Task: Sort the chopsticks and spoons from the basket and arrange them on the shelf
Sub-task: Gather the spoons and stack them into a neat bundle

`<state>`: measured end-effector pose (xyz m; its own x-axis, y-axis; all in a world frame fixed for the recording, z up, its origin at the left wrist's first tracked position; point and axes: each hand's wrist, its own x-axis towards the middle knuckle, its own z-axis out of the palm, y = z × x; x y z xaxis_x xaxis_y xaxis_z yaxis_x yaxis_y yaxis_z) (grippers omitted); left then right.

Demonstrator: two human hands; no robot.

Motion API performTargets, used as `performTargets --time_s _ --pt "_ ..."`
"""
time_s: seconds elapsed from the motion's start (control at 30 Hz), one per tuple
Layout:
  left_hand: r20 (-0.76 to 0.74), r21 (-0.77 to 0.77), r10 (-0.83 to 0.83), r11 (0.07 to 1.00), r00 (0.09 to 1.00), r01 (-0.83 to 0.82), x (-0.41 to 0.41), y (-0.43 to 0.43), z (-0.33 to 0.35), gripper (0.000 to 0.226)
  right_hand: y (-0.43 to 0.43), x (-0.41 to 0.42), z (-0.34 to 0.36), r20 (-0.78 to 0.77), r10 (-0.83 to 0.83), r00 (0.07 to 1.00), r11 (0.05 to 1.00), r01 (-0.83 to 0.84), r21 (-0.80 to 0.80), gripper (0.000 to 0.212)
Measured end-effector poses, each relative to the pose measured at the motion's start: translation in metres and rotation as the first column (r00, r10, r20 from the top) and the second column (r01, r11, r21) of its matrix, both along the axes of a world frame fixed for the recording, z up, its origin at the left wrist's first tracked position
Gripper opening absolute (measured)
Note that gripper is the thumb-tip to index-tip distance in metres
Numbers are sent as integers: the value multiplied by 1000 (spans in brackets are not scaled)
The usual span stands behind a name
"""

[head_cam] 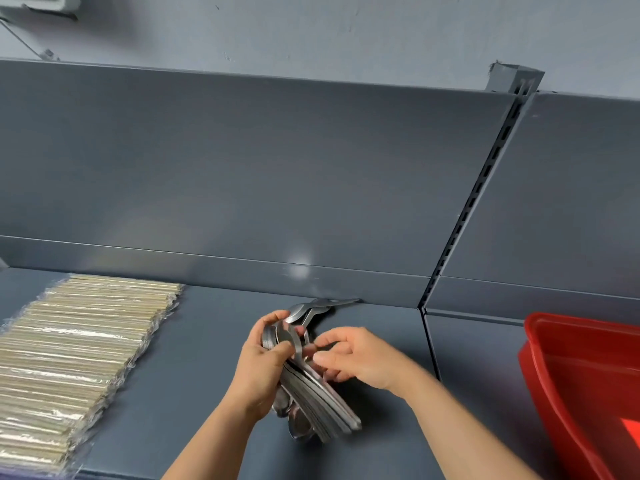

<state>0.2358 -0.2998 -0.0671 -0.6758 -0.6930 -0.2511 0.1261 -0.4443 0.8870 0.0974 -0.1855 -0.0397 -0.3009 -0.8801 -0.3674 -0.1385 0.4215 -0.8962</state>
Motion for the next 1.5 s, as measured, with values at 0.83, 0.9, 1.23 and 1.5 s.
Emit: performTargets --time_s 0.83,0.9,1.23,1.5 --pt "-110 50 80 996 991 -75 31 -10 2 27 14 -9 -16 -364 -327 872 942 330 -54 18" --pt "-70 67 60 996 996 -56 39 -10 -3 20 12 -8 -27 -441 -263 858 948 314 45 16" --pt "64 170 51 984 997 -62 63 -4 -11 24 -40 20 -32 -592 -135 794 941 290 174 46" --pt "-5 286 14 958 1000 -12 58 5 -4 15 -22 7 -7 47 -404 913 894 383 233 21"
